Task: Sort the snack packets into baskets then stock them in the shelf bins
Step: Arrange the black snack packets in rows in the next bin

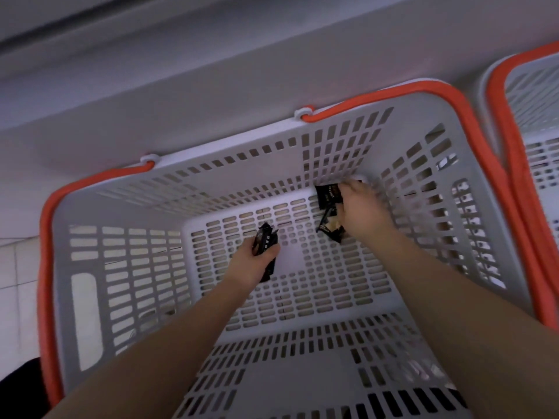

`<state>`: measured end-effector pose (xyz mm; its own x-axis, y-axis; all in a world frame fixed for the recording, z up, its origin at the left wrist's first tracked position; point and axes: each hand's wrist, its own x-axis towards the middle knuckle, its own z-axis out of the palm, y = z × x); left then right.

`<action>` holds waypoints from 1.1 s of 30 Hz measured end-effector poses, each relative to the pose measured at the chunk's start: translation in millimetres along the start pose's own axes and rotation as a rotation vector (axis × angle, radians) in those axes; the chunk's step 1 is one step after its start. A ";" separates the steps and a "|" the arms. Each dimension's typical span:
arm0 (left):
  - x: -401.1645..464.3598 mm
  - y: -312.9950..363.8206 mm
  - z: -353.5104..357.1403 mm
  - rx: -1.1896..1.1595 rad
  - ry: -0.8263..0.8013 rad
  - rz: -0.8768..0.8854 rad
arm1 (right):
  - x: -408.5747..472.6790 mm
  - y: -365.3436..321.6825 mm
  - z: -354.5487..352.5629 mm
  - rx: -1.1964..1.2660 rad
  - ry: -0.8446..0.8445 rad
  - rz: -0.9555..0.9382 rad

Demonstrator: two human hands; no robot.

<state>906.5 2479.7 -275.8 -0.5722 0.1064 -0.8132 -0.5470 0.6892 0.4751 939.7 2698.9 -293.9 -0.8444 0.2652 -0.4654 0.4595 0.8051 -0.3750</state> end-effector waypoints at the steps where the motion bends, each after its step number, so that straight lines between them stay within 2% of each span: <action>1: -0.2 -2.0 -2.5 0.005 0.010 -0.005 | 0.2 1.3 3.7 -0.079 -0.013 0.005; 4: -2.9 -5.3 -7.0 0.017 0.012 -0.005 | -8.6 1.5 11.1 -0.238 -0.026 0.000; 8: -10.4 -5.7 -7.9 -0.005 -0.001 0.000 | -27.8 -0.5 17.5 -0.238 -0.008 -0.012; 11: -20.0 0.3 -5.7 -0.054 -0.022 0.066 | -43.0 -8.2 14.1 -0.081 0.049 0.036; 13: -29.8 9.8 -3.8 -0.113 -0.045 0.124 | -53.7 -21.4 4.0 0.151 0.063 0.084; 16: -50.3 30.6 -2.5 -0.191 -0.043 0.224 | -70.9 -45.8 -21.0 0.522 -0.052 0.115; 18: -66.5 44.5 -2.8 -0.245 -0.048 0.300 | -83.4 -62.7 -41.8 0.664 -0.077 0.092; 24: -118.5 72.4 -22.9 -0.400 -0.011 0.482 | -123.7 -109.1 -103.2 0.773 0.008 -0.051; 29: -145.1 71.2 -39.4 -0.459 -0.003 0.534 | -153.1 -137.3 -120.9 0.641 0.056 -0.107; 31: -147.8 66.3 -44.9 -0.467 -0.012 0.518 | -162.5 -145.1 -119.4 0.697 -0.008 -0.177; 33: -146.2 59.8 -50.5 -0.417 -0.007 0.512 | -167.6 -146.0 -116.6 0.759 -0.161 -0.223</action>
<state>926.6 2469.1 -111.5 -0.8199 0.3523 -0.4513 -0.3984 0.2150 0.8916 982.0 2598.8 -67.6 -0.9149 0.0139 -0.4035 0.3953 0.2350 -0.8880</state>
